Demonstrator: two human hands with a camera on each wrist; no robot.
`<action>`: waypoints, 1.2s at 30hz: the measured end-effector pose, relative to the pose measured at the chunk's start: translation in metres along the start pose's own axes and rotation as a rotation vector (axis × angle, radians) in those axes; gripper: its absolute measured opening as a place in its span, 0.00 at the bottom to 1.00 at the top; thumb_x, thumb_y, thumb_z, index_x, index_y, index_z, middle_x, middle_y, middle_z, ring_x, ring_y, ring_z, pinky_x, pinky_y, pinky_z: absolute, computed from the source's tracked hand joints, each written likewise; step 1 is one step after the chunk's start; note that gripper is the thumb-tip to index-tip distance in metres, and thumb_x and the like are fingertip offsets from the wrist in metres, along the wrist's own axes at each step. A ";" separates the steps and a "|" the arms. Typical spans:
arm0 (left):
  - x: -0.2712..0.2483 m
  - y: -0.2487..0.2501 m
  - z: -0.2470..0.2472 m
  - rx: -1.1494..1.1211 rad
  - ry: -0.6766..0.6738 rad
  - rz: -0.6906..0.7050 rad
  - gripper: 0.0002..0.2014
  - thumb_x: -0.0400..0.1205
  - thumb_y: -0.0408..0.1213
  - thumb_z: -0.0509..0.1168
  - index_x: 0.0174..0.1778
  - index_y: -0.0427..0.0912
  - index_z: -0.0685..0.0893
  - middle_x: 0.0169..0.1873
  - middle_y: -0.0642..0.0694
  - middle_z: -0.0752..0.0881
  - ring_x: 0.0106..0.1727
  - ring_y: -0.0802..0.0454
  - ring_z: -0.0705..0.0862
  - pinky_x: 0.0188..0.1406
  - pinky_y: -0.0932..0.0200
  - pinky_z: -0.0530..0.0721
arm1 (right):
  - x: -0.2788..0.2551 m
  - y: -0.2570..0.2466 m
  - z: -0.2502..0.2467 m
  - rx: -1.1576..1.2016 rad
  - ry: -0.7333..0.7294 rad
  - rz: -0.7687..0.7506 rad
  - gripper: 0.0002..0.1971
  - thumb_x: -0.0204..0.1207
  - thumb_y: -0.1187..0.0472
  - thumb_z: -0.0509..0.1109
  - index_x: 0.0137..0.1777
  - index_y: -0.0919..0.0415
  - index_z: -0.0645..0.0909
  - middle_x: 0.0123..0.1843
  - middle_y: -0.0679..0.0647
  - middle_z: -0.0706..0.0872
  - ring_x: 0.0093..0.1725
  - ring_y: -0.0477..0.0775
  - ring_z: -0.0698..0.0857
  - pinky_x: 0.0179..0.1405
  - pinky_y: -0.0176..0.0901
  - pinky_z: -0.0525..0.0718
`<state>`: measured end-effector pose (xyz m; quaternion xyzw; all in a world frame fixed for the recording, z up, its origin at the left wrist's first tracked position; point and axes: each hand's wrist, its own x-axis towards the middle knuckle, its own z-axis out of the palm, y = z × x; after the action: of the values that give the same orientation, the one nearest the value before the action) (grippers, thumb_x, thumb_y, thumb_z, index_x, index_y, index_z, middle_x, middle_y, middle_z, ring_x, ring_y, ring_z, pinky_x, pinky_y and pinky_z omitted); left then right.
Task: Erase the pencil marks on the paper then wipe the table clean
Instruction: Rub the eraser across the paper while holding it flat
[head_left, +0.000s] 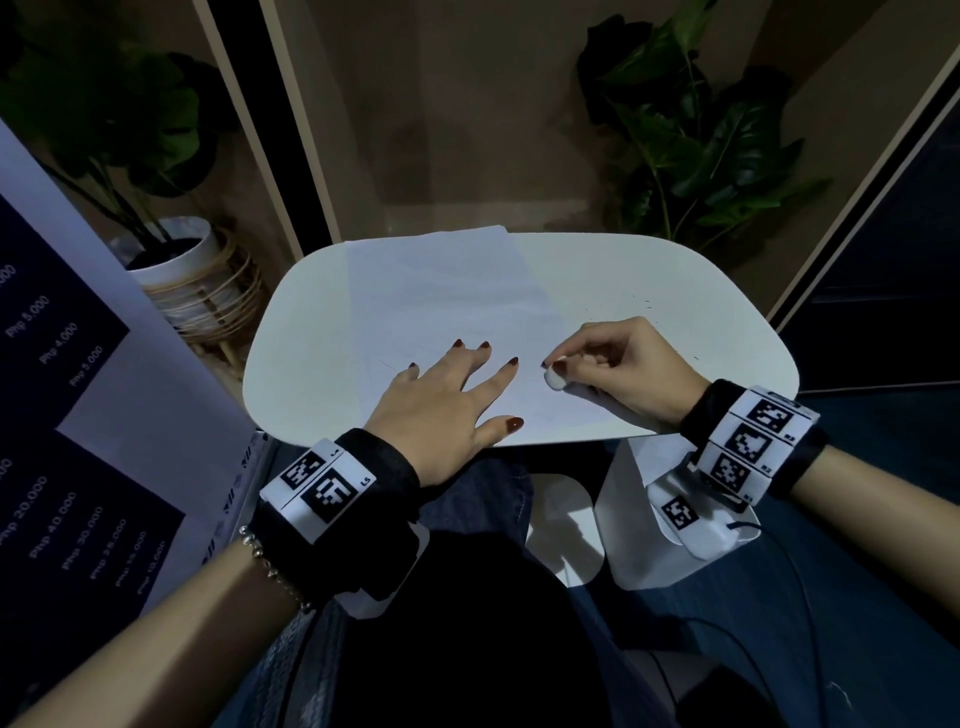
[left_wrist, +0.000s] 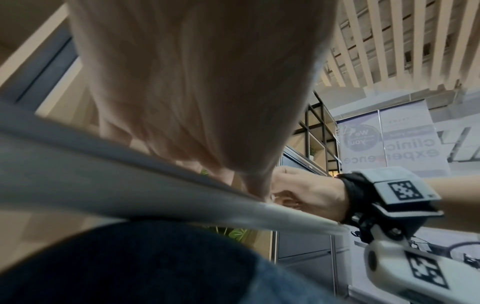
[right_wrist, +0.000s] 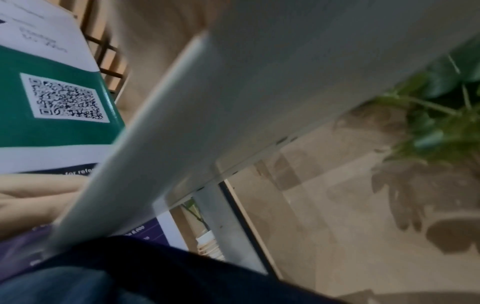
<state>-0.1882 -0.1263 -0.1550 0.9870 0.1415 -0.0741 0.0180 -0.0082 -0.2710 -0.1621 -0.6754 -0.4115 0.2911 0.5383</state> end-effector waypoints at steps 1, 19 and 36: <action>0.000 0.000 0.000 -0.003 0.002 0.000 0.32 0.86 0.62 0.42 0.86 0.59 0.43 0.86 0.51 0.46 0.87 0.50 0.44 0.81 0.41 0.59 | 0.000 -0.001 -0.003 -0.019 -0.031 0.013 0.05 0.76 0.78 0.71 0.47 0.74 0.88 0.31 0.60 0.81 0.32 0.48 0.76 0.41 0.34 0.82; -0.002 0.000 -0.001 -0.012 -0.011 0.008 0.30 0.87 0.61 0.42 0.86 0.63 0.44 0.86 0.51 0.46 0.87 0.50 0.44 0.82 0.39 0.57 | 0.006 -0.001 0.007 0.199 0.098 0.009 0.06 0.78 0.74 0.72 0.50 0.79 0.86 0.38 0.70 0.89 0.31 0.56 0.80 0.31 0.35 0.80; -0.003 0.001 -0.002 -0.017 -0.014 -0.004 0.30 0.87 0.61 0.42 0.86 0.64 0.43 0.86 0.53 0.45 0.87 0.52 0.42 0.82 0.39 0.54 | -0.001 -0.015 -0.011 -0.163 -0.178 0.034 0.05 0.70 0.72 0.76 0.45 0.69 0.90 0.31 0.71 0.80 0.30 0.48 0.74 0.37 0.30 0.77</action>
<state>-0.1904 -0.1280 -0.1528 0.9860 0.1439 -0.0796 0.0272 -0.0031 -0.2763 -0.1450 -0.6951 -0.4687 0.3246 0.4379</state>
